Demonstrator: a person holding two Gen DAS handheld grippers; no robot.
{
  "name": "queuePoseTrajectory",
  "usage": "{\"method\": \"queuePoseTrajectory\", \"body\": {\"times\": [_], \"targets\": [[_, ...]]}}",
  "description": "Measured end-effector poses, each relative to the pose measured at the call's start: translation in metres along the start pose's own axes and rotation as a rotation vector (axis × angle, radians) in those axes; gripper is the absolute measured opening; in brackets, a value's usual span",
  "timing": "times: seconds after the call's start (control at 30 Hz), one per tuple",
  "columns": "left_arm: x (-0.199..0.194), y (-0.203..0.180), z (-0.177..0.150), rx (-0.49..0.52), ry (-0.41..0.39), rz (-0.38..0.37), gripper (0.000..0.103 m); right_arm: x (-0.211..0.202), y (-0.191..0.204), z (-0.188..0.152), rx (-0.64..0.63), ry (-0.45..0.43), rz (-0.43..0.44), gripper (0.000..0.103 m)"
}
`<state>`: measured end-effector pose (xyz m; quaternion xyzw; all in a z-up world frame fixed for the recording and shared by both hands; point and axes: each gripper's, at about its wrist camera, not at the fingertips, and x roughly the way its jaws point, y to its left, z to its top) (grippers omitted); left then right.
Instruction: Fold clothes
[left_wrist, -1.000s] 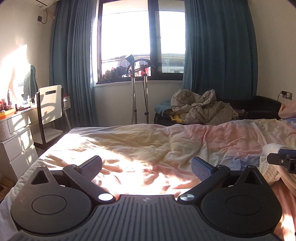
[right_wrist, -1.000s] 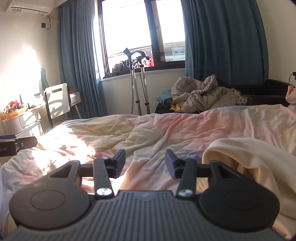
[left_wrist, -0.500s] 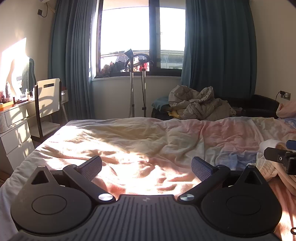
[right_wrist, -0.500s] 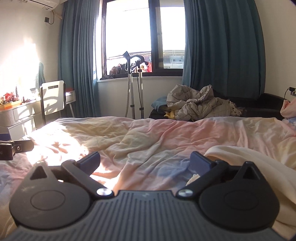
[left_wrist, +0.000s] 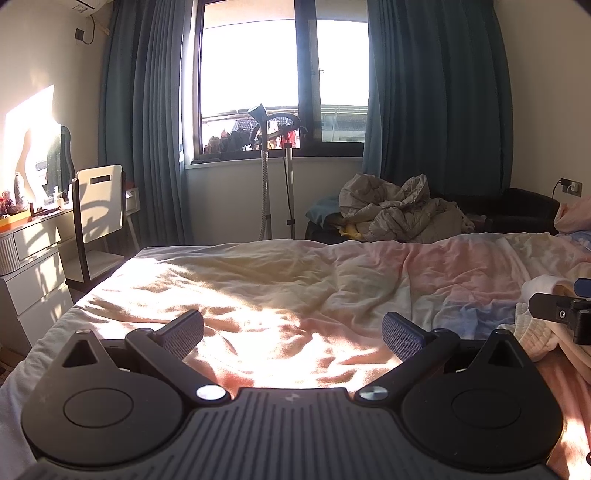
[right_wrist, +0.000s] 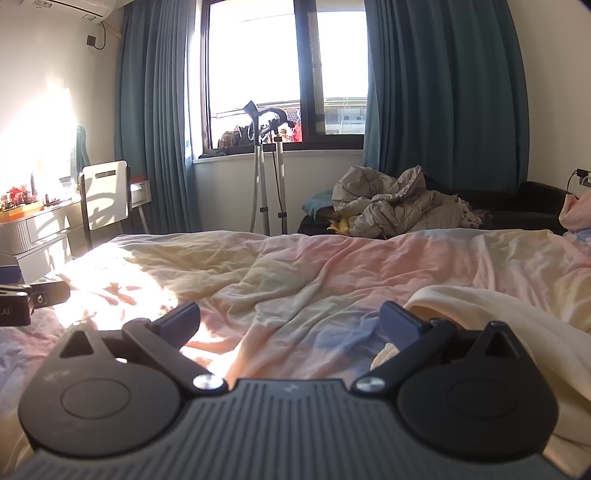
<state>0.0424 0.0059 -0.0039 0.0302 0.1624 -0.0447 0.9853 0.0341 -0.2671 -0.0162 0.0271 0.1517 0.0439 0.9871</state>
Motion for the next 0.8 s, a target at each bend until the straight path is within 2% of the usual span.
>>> {"method": "queuePoseTrajectory", "body": {"times": [0.8], "targets": [[0.0016,0.0011,-0.0003,-0.006,0.009,-0.011,0.103,0.0035,-0.0048,-0.0008,0.016,0.01,0.003,0.103]]}}
